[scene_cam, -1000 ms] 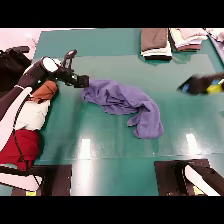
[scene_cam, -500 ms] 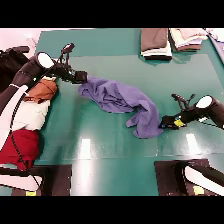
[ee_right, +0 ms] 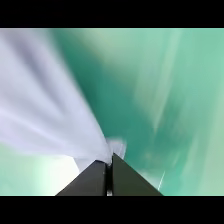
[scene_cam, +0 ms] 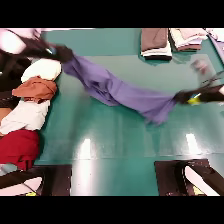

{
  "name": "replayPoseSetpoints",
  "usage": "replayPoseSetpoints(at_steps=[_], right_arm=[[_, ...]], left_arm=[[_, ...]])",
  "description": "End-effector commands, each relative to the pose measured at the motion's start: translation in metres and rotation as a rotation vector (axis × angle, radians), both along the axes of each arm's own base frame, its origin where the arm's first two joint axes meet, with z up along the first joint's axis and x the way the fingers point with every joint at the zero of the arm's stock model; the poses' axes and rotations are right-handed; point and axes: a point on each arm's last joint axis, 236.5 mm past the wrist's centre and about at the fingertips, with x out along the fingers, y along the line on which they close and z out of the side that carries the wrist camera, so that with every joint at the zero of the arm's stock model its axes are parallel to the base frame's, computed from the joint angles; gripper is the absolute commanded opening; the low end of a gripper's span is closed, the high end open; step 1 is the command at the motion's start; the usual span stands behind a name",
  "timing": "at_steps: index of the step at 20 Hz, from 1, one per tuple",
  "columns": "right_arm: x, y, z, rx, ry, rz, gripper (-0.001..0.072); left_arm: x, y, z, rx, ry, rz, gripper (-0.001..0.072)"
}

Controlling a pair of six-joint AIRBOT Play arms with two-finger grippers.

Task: Fold the shirts.

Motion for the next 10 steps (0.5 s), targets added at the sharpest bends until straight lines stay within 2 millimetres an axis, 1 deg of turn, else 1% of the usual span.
replayPoseSetpoints(at_steps=[1, 2, 3, 4, 5, 6, 7, 8, 9, 10], right_arm=[[-0.029, -0.025, 0.174, -0.114, -0.391, -0.074, 0.0022], [-0.043, -0.026, 0.211, -0.143, -0.475, -0.091, 0.0021], [-0.058, -0.027, 0.244, -0.171, -0.559, -0.109, 0.0022], [-0.072, -0.026, 0.268, -0.193, -0.624, -0.124, 0.0021], [-0.084, -0.026, 0.285, -0.213, -0.671, -0.136, 0.0022], [-0.093, -0.026, 0.294, -0.229, -0.686, -0.146, 0.0021], [-0.099, -0.026, 0.297, -0.239, -0.678, -0.151, 0.0021], [-0.102, -0.027, 0.295, -0.244, -0.65, -0.153, 0.0021], [-0.101, -0.028, 0.289, -0.24, -0.612, -0.148, 0.0021], [-0.097, -0.03, 0.28, -0.23, -0.568, -0.144, 0.0021]], left_arm=[[-0.086, 0.032, 0.165, -0.04, -0.377, 0.034, 0.0027], [-0.117, 0.039, 0.199, -0.064, -0.459, 0.034, 0.0027], [-0.151, 0.047, 0.227, -0.084, -0.537, 0.037, 0.0027], [-0.18, 0.054, 0.247, -0.1, -0.599, 0.039, 0.0027], [-0.208, 0.061, 0.263, -0.114, -0.654, 0.041, 0.0027], [-0.231, 0.067, 0.275, -0.125, -0.698, 0.042, 0.0027], [-0.25, 0.072, 0.284, -0.135, -0.737, 0.045, 0.0027], [-0.262, 0.075, 0.291, -0.143, -0.768, 0.049, 0.0026], [-0.267, 0.077, 0.295, -0.148, -0.784, 0.051, 0.0026], [-0.265, 0.078, 0.294, -0.141, -0.781, 0.056, 0.0026]])
